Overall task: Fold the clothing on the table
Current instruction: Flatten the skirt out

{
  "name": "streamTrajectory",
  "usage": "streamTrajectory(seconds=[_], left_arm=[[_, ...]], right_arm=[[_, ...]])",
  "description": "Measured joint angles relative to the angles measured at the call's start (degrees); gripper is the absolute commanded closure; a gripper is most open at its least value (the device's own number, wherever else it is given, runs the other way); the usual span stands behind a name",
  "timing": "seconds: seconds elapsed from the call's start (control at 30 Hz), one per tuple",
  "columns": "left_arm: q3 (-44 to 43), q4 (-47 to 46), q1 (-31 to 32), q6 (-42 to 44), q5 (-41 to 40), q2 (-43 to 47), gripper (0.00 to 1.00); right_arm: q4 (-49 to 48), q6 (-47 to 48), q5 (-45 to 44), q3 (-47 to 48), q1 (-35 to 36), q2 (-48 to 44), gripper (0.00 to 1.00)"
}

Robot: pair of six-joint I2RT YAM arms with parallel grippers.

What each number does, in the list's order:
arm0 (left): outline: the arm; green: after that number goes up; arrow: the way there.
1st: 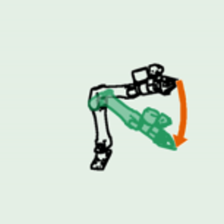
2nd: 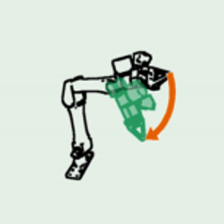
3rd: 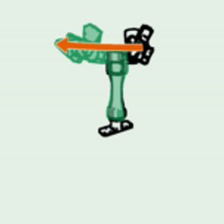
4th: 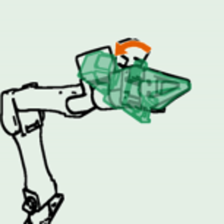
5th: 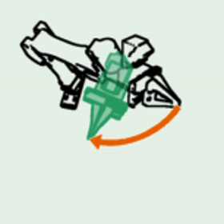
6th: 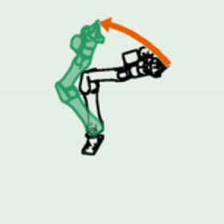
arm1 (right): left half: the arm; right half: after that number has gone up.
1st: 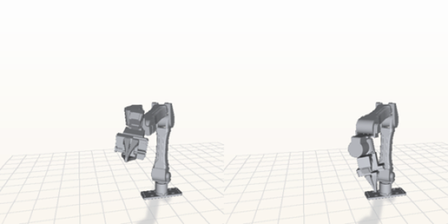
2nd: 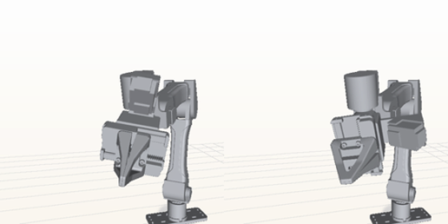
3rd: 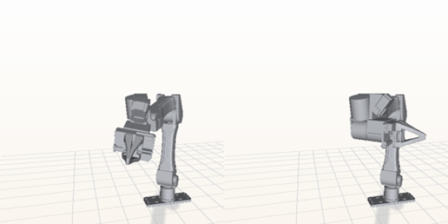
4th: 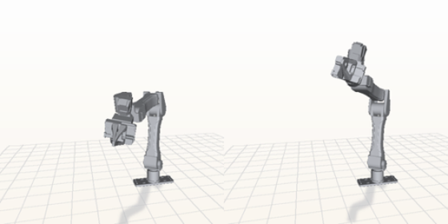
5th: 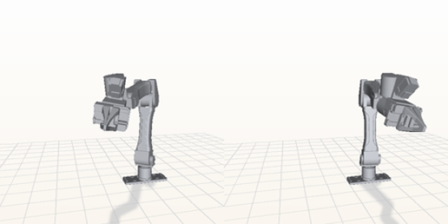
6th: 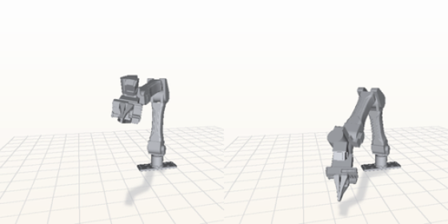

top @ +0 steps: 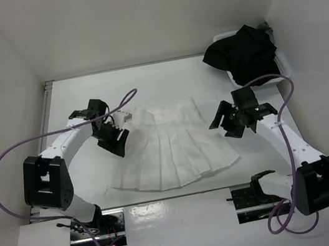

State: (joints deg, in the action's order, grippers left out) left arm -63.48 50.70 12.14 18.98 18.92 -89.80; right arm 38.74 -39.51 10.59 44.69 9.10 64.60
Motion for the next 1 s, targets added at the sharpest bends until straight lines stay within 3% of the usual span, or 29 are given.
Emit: streamTrajectory(seconds=[0.17,0.2,0.23,0.3,0.43,0.57,0.83,1.0], left_arm=[[-4.7,-4.6,0.3,-0.3,-1.7,1.5,0.26],[-6.3,-6.4,0.7,-0.9,-1.7,1.4,0.26],[-7.8,-8.3,1.3,-1.2,-1.8,1.0,0.26],[-11.3,-11.9,2.9,-1.4,-1.7,-1.1,0.29],[-16.8,-18.2,5.9,-1.4,-1.6,-8.9,0.32],[-20.9,-19.6,7.6,-1.4,-1.6,-15.9,0.34],[-27.6,-25.6,7.6,-2.9,-10.2,-30.0,0.37],[-28.5,-26.4,6.7,-4.1,-13.3,-32.9,0.34]], right_arm=[[-1.5,1.2,-1.2,3.4,0.2,2.3,0.25],[-2.0,1.5,-1.2,3.4,0.3,3.4,0.29],[-2.5,1.8,-1.2,3.4,0.7,4.8,0.4],[-3.1,2.3,-1.4,4.9,1.9,8.6,0.48],[-7.2,3.7,-0.6,15.2,4.1,20.0,0.75],[-15.4,4.0,1.0,24.6,5.3,31.6,0.85],[-20.5,0.6,4.2,35.3,5.9,54.8,0.96],[-20.3,-1.3,2.6,39.5,5.6,57.4,0.97]])
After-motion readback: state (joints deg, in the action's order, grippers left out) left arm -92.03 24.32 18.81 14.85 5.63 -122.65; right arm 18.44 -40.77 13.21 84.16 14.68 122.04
